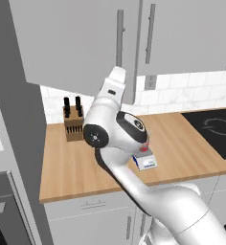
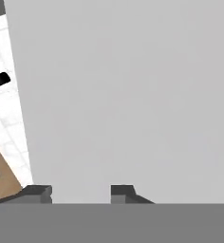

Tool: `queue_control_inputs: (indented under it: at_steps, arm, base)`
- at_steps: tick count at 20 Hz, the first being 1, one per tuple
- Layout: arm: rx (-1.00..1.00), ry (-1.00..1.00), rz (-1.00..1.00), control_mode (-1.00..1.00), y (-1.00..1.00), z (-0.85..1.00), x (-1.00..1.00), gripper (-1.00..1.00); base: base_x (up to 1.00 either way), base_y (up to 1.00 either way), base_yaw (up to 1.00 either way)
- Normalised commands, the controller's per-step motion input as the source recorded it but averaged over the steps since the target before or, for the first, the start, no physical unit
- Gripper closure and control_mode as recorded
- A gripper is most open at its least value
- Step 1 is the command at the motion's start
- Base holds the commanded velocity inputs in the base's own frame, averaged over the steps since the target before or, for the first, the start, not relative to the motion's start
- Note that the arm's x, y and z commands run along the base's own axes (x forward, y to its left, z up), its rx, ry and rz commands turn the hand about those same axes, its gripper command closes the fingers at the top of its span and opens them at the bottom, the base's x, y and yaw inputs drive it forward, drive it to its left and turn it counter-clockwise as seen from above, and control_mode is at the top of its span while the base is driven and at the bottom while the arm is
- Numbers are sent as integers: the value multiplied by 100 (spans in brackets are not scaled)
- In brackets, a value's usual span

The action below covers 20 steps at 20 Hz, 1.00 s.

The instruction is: Pick the canned food and place it on the digital scale for weighing, and close the cabinet.

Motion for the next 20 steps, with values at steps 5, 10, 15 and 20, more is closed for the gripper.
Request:
queue_control_inputs:
  at_steps: [5, 10, 15, 20]
  arm:
    - [6, 22, 10, -100, -54, 48, 94, -100]
    - [3, 18, 10, -100, -45, 28, 80, -100]
    - [1, 3, 6, -100, -33, 1, 72, -100]
    - [0, 0, 3, -100, -20, 0, 76, -100]
  base:
    - [0, 0, 0]
    - [0, 0, 0]
    - [0, 0, 0]
    - [0, 0, 0]
